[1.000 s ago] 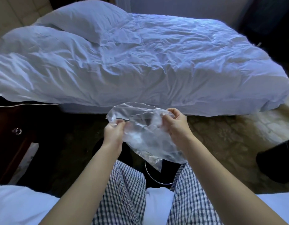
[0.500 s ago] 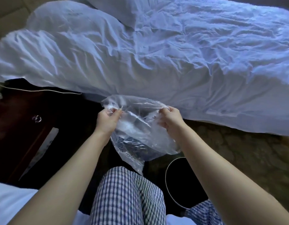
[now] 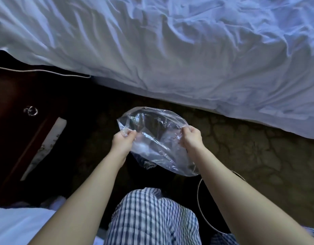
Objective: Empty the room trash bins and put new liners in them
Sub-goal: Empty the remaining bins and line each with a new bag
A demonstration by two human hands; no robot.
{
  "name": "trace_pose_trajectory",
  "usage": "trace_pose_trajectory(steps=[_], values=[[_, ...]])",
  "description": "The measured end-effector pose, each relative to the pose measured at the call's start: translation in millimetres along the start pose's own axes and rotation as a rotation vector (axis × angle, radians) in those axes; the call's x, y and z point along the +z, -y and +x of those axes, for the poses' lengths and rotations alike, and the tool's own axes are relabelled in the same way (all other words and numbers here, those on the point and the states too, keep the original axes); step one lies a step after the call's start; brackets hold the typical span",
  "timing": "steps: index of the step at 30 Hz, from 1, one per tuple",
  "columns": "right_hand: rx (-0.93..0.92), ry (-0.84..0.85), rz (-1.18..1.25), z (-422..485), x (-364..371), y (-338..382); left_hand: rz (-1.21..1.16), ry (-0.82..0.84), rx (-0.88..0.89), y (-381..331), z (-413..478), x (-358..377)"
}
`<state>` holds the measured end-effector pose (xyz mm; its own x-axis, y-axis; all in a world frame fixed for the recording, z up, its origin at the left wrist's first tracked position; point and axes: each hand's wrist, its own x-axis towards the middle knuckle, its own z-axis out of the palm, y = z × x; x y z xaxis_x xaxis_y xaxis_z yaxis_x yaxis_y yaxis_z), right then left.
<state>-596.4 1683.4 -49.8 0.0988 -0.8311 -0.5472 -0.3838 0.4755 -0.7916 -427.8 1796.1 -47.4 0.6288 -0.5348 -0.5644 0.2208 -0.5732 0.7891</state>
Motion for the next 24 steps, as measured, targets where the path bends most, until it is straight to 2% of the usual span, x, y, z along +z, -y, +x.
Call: trace_pose_trajectory(steps=[7,11,15,18,20,22,24], values=[[0.097,0.139,-0.187,23,30,-63,0.259,-0.015,-0.155,49,25,-6],[0.151,0.288,-0.423,31,46,-86,0.482,-0.043,-0.207,66,33,-10],[0.132,0.148,-0.44,42,42,-89,0.623,-0.121,-0.265,74,42,-12],[0.171,0.073,-0.367,50,27,-87,0.653,-0.205,-0.269,76,47,-12],[0.149,-0.034,-0.321,50,19,-80,0.741,-0.252,-0.169,74,47,-10],[-0.052,-0.135,-0.368,45,16,-72,0.916,-0.265,0.062,73,45,-7],[-0.297,-0.141,-0.466,33,16,-66,1.114,-0.257,0.311,77,42,-4]])
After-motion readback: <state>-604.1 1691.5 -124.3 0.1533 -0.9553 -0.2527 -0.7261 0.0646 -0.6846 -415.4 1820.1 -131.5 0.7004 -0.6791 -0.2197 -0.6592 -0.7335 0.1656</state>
